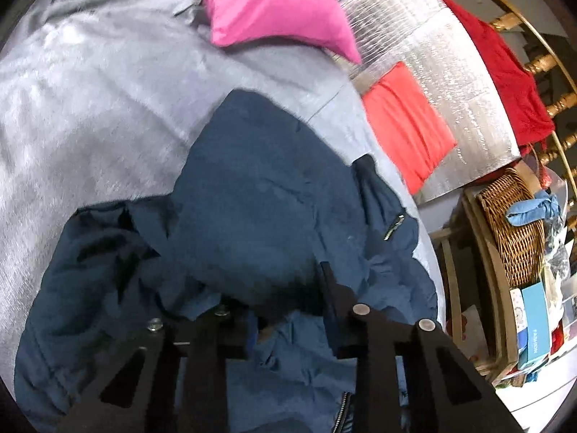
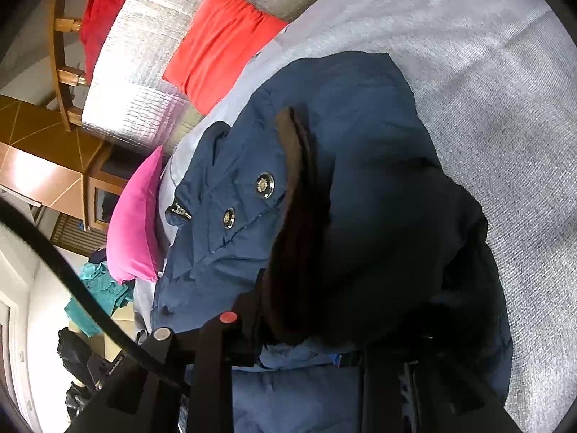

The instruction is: Fold large clothes

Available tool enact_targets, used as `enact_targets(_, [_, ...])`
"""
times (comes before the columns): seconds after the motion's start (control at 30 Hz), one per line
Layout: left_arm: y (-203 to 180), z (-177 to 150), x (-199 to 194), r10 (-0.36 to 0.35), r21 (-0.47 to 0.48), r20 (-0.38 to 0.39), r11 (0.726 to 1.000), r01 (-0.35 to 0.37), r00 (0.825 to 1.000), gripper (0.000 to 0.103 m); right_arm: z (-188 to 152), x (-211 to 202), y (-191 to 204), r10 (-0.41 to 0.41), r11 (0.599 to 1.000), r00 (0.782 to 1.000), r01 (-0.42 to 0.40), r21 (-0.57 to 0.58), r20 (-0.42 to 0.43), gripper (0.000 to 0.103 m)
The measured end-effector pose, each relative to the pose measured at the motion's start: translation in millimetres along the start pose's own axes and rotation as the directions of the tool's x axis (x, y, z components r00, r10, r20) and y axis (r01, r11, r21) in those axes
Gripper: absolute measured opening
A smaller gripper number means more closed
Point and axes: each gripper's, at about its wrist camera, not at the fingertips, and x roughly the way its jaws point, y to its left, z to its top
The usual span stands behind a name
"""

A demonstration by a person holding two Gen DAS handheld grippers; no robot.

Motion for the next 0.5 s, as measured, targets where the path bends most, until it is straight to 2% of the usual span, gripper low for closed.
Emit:
enact_targets(0.13, [-8, 2, -7, -0.015, 0.055, 0.043, 0.998, 0.013, 0.999, 0.028, -1, -11, 10, 0.033, 0.999, 0.998, -0.032, -0.035, 0.049, 0.029])
enact_targets(0.23, [-8, 2, -7, 0.009, 0.087, 0.041, 0.996, -0.013, 0.999, 0.028, -4, -17, 23, 0.016, 0.992, 0.996, -0.005, -0.125, 0.088, 0.029])
enact_targets(0.33, [-3, 0, 3, 0.064, 0.109, 0.007, 0.992, -0.064, 0.998, 0.029, -8, -3, 18, -0.055, 0.992, 0.998, 0.058, -0.113, 0.034, 0.029])
enact_targets(0.4, [3, -2, 3, 0.080, 0.121, -0.006, 0.989, -0.079, 0.997, 0.030, -8, -2, 12, -0.031, 0.997, 0.999, 0.033, -0.075, 0.020, 0.028])
enact_targets(0.5, [2, -5, 1, 0.087, 0.142, -0.008, 0.986, -0.085, 0.996, 0.030, -8, -5, 15, -0.044, 0.994, 0.999, 0.046, -0.099, 0.018, 0.028])
